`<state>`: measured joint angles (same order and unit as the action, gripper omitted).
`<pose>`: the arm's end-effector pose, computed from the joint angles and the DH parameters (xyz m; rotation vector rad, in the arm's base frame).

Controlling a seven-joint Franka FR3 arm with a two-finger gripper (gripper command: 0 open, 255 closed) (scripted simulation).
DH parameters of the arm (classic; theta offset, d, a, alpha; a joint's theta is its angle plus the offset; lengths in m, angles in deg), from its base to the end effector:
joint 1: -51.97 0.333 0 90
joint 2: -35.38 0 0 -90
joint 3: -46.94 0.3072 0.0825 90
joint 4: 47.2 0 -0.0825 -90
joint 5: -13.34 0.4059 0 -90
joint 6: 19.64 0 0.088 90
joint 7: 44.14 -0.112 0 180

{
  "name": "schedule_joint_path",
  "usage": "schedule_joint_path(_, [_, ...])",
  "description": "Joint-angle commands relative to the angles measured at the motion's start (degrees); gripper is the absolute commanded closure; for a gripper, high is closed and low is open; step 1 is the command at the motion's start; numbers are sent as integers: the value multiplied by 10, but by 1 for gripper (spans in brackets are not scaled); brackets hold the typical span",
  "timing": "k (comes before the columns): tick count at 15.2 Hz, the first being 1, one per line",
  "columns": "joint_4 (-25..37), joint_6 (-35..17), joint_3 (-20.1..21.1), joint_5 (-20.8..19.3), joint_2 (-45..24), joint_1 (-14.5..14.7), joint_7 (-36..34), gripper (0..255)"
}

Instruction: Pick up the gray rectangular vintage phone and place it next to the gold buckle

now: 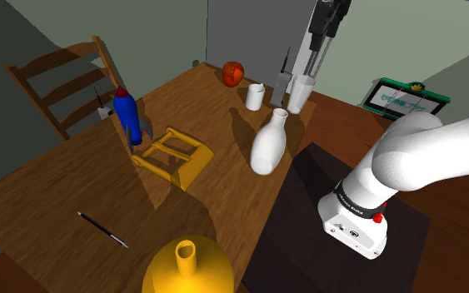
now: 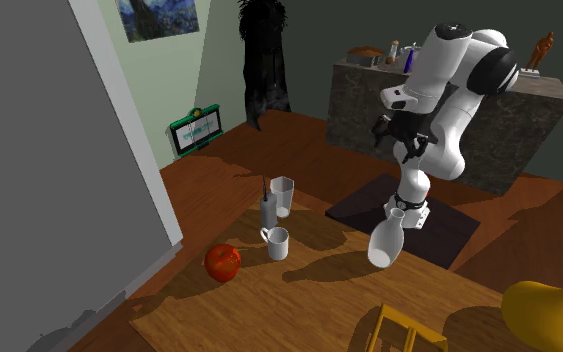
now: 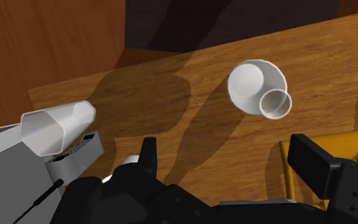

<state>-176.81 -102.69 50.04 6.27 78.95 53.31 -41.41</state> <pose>0.3291 0.0159 0.6074 2.9766 0.1453 -0.0768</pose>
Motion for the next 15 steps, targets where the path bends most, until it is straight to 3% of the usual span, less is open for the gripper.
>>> schedule_joint_path(1, [0, 0, 0, 0, 0, 0, 0, 0])
schedule_joint_path(8, [-50, -112, -87, -42, -35, -15, 89, 0])
schedule_joint_path(15, [-58, -227, -173, -65, -116, -27, 179, 0])
